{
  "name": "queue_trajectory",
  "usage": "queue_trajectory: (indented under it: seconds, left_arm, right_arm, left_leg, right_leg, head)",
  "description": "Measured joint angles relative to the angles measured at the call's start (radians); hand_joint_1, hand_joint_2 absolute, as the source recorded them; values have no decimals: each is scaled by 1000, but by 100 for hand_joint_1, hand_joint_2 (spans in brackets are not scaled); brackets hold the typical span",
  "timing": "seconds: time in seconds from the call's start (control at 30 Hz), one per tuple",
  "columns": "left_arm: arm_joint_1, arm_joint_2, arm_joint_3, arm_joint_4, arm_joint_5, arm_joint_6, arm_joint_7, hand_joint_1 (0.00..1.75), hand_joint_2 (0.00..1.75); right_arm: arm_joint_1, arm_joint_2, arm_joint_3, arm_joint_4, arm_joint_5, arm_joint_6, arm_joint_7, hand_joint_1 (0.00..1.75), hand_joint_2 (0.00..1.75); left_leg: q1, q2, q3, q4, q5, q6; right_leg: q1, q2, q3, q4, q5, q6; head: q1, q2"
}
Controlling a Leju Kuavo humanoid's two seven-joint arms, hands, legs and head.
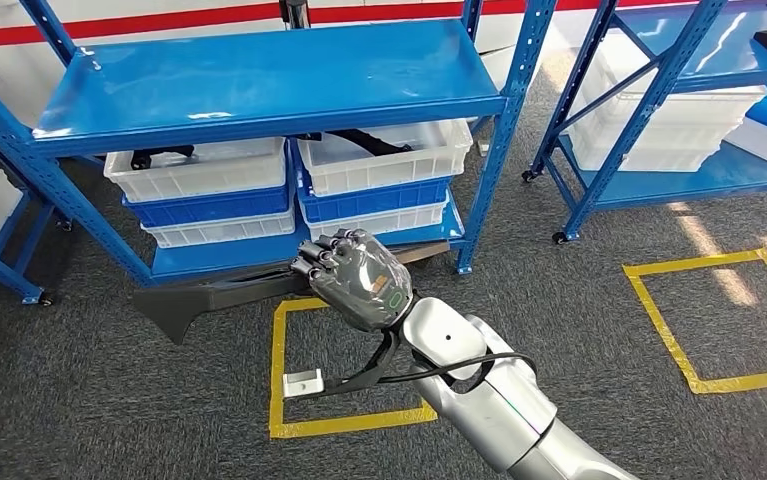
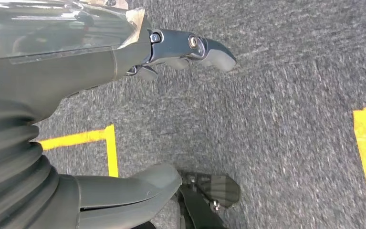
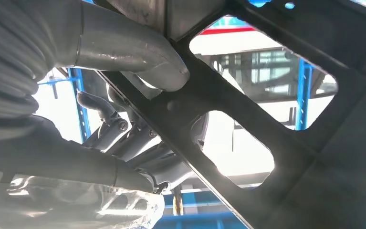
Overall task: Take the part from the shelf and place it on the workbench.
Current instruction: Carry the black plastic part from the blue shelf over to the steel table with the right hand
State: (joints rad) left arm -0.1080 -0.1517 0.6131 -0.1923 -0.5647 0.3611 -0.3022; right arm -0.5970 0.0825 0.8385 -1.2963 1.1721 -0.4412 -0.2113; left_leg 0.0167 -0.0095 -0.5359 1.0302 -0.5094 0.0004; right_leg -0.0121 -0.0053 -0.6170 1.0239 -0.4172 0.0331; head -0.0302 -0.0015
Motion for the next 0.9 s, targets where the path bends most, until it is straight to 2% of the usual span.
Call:
queue_trajectory:
  seconds: [0.03,0.07,0.1,0.13,0.17,0.2,0.23,0.27,0.3,0.33,0.37,0.4,0.43,0.47,0.5,0.53,0.57,0.6,0.63,0.7,0.73,0.77,0.8,0.83,0.87,0.9]
  left_arm:
    - [0,0,0,0,0,0,1,0,175]
    - [-1,-1,0,0,-1,0,3,0,175]
    - [-2,-1,0,0,-2,1,4,0,175]
    - [-3,-2,0,0,-3,2,4,0,175]
    - [-3,-2,1,0,-4,3,5,0,175]
    - [-4,-3,1,0,-5,3,4,0,175]
    - [-4,-3,1,0,-7,3,4,0,175]
    - [-4,-3,1,0,-8,3,4,0,175]
    - [-4,-3,1,0,-9,3,4,0,175]
    - [-5,-3,1,0,-10,2,4,0,175]
    - [-6,-3,1,0,-10,1,4,0,175]
    - [-7,-3,1,0,-10,-1,4,0,175]
    - [-8,-3,1,0,-11,-2,4,0,175]
    - [-9,-4,1,0,-12,-3,4,0,175]
    - [-9,-4,1,0,-12,-4,4,0,175]
    - [-9,-5,1,0,-12,-4,4,0,175]
    - [-9,-5,1,0,-12,-4,4,0,175]
    - [-8,-5,1,0,-12,-4,3,0,175]
    - [-7,-5,1,0,-12,-4,1,0,175]
    - [-7,-5,1,0,-12,0,-6,0,175]
    - [-7,-5,1,0,-13,4,-10,0,175]
    - [-7,-5,1,0,-14,9,-15,0,175]
    - [-7,-5,2,0,-15,14,-19,0,175]
    - [-7,-5,2,0,-17,19,-22,0,175]
    - [-8,-5,2,0,-18,23,-24,0,175]
    - [-9,-5,2,-1,-20,25,-26,0,175]
  right_arm:
    - [1,-1,-2,0,2,-4,1,175,175]
    - [2,-1,-6,0,5,-8,2,175,175]
    - [4,-3,-11,0,8,-10,2,175,175]
    - [5,-4,-16,0,11,-11,2,175,175]
    - [6,-5,-21,0,12,-12,2,175,175]
    - [9,-6,-25,0,14,-13,2,175,175]
    - [12,-8,-28,0,15,-13,2,175,175]
    - [15,-9,-30,0,16,-13,2,175,175]
    - [18,-10,-33,0,18,-13,2,175,175]
    - [19,-10,-34,0,19,-13,2,175,175]
    - [20,-10,-37,0,21,-13,2,175,175]
    - [20,-9,-39,0,22,-13,2,175,175]
    - [20,-7,-42,-1,23,-14,2,175,175]
    - [19,-6,-45,-2,24,-14,2,175,175]
    - [19,-6,-47,-2,25,-15,2,175,175]
    - [19,-7,-48,-3,25,-16,2,175,175]
    - [19,-8,-49,-3,25,-16,2,175,175]
    - [19,-8,-49,-2,25,-17,2,175,175]
    - [20,-8,-50,-2,25,-17,3,175,175]
    - [23,-8,-53,-1,27,-23,5,175,175]
    - [26,-8,-55,0,28,-28,6,175,175]
    - [28,-8,-57,1,30,-35,6,175,175]
    - [31,-8,-59,2,31,-40,6,175,175]
    - [33,-7,-61,2,31,-45,6,175,175]
    - [34,-6,-65,2,31,-48,6,175,175]
    - [34,-4,-68,2,31,-49,6,175,175]
  left_leg:
    - [0,3,-7,-2,10,11]
    - [-1,6,-16,-5,21,23]
    - [0,9,-28,-10,36,35]
    - [0,11,-43,-12,50,43]
    - [-2,12,-60,-12,64,47]
    - [-4,13,-77,-12,77,49]
    - [-5,14,-95,-12,90,50]
    - [-7,16,-111,-11,103,49]
    - [-8,16,-127,-11,116,48]
    - [-9,17,-142,-11,128,46]
    - [-9,17,-155,-11,141,43]
    - [-10,17,-166,-10,153,39]
    - [-11,17,-173,-13,166,34]
    - [-10,18,-176,-17,180,28]
    - [-9,18,-178,-24,194,22]
    - [-7,17,-179,-32,204,16]
    - [-6,15,-183,-33,199,9]
    - [-5,12,-191,-19,174,3]
    - [-3,9,-202,14,131,-2]
    - [0,7,-231,138,35,-12]
    - [2,7,-243,202,13,-17]
    - [5,7,-245,247,12,-21]
    - [8,8,-229,255,29,-24]
    - [12,9,-192,222,52,-27]
    - [16,9,-142,158,65,-29]
    - [16,8,-91,87,65,-29]
  right_leg:
    - [0,1,-4,2,4,8]
    - [1,2,-14,12,-7,10]
    - [2,4,-29,37,-33,6]
    - [2,5,-47,82,-74,-1]
    - [3,5,-68,143,-120,-8]
    - [2,5,-83,209,-156,-10]
    - [2,5,-89,264,-176,-6]
    - [2,5,-82,291,-176,1]
    - [3,5,-57,283,-159,11]
    - [3,5,-16,242,-136,18]
    - [3,5,36,175,-120,19]
    - [6,5,93,92,-120,15]
    - [10,5,132,28,-126,7]
    - [14,6,153,-16,-135,0]
    - [18,7,158,-39,-136,-7]
    - [13,7,148,-41,-124,-13]
    - [9,6,143,-45,-112,-21]
    - [3,5,136,-48,-99,-31]
    - [-2,4,128,-51,-86,-40]
    - [-2,2,106,-49,-65,-48]
    - [-1,1,93,-48,-56,-48]
    - [-1,1,81,-47,-47,-46]
    - [-3,0,69,-45,-39,-42]
    - [-4,0,59,-42,-33,-38]
    - [-6,0,51,-37,-29,-34]
    - [-5,0,43,-33,-25,-30]
  head:
    - [0,0]
    - [0,0]
    - [2,0]
    - [5,0]
    - [7,0]
    - [10,0]
    - [11,0]
    - [11,0]
    - [11,0]
    - [11,0]
    - [11,0]
    - [11,0]
    - [9,0]
    - [9,0]
    - [8,0]
    - [7,0]
    - [8,0]
    - [5,0]
    - [2,0]
    - [-3,0]
    - [-3,0]
    - [-3,0]
    - [-3,0]
    - [-4,0]
    - [-4,0]
    - [-4,0]
